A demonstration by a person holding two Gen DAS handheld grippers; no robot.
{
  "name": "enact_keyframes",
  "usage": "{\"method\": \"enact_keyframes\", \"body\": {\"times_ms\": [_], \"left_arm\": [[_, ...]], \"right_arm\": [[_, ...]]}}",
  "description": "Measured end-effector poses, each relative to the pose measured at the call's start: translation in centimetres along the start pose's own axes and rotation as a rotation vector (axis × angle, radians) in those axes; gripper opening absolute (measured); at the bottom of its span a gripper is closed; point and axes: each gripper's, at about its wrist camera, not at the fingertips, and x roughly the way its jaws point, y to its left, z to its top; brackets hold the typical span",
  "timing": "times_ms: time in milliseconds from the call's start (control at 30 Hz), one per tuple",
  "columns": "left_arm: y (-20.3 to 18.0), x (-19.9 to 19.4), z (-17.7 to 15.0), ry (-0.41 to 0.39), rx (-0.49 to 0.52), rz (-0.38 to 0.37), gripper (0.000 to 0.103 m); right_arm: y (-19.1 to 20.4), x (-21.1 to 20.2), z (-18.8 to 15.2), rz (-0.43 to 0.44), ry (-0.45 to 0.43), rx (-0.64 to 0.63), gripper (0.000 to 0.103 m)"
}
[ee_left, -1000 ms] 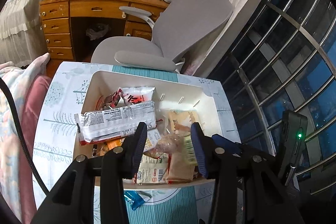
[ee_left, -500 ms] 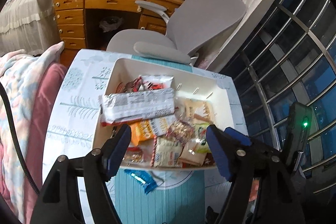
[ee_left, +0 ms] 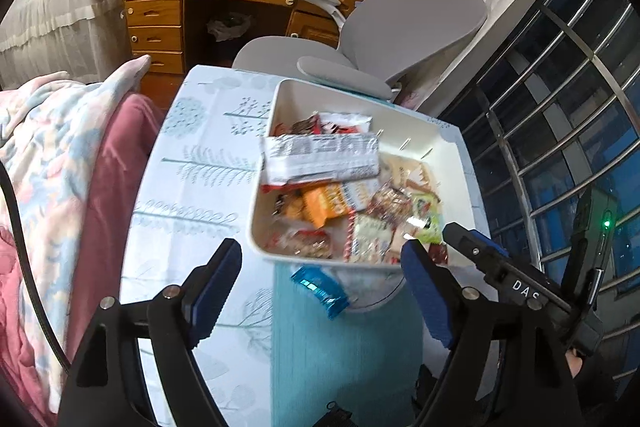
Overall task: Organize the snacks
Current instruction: 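Move the right tool down to the blue foil packet on the table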
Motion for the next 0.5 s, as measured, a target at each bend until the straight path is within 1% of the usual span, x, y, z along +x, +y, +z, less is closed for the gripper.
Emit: {"method": "enact_keyframes", "body": {"times_ms": [167, 267, 500], "left_arm": [[2.5, -1.2, -1.1, 0.021, 0.009, 0.004, 0.081], [3.8, -1.7, -1.6, 0.037, 0.017, 0.009, 0.084], [6.7, -2.0, -2.8, 0.086, 0.047, 0.012, 0.085]], "right_arm": [[1.4, 0.0, -2.2, -0.020, 0.010, 0.030, 0.061], [2.3, 0.3, -3.5, -0.035, 0.021, 0.047, 0.061], [3.9, 1.3, -6.3, -0.074, 0.043, 0.096, 0.061]]}}
